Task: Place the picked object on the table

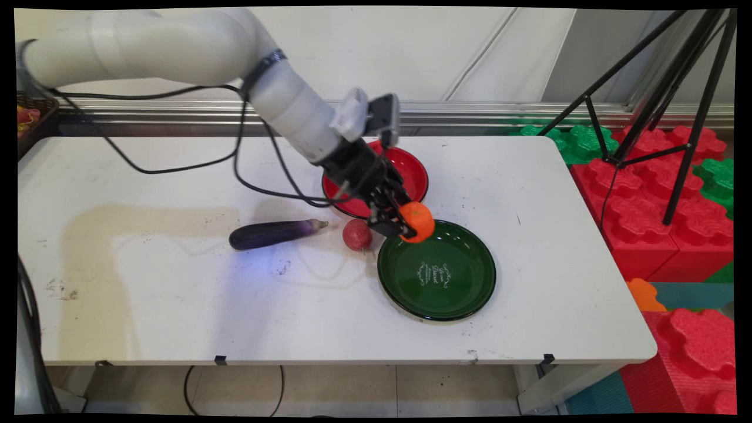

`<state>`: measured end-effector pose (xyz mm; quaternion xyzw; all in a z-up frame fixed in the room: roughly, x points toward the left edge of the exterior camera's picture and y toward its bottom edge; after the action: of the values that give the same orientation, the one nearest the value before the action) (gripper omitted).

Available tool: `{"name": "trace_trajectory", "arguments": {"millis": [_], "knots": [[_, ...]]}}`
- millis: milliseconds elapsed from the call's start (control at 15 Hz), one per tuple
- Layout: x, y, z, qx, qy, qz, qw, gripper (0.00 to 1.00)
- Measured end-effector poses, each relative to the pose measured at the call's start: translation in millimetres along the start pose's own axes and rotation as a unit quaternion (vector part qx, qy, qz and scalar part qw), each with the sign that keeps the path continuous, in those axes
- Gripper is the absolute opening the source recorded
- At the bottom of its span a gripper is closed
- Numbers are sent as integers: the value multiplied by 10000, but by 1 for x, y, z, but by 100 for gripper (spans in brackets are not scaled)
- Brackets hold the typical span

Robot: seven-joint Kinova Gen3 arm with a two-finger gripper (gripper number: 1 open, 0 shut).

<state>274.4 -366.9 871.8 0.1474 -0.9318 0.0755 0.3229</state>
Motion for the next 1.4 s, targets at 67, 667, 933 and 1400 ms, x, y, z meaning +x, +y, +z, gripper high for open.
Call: {"name": "trace_trajectory", "arguments": {"millis": [67, 667, 933, 1400], "knots": [[-5, 1, -14, 32, 60, -47, 10000, 0], [-41, 5, -72, 123, 35, -114, 9999, 0], [-63, 7, -91, 155, -136, -104, 9997, 0], [-101, 15, -101, 84, -641, 81, 9979, 0]]}}
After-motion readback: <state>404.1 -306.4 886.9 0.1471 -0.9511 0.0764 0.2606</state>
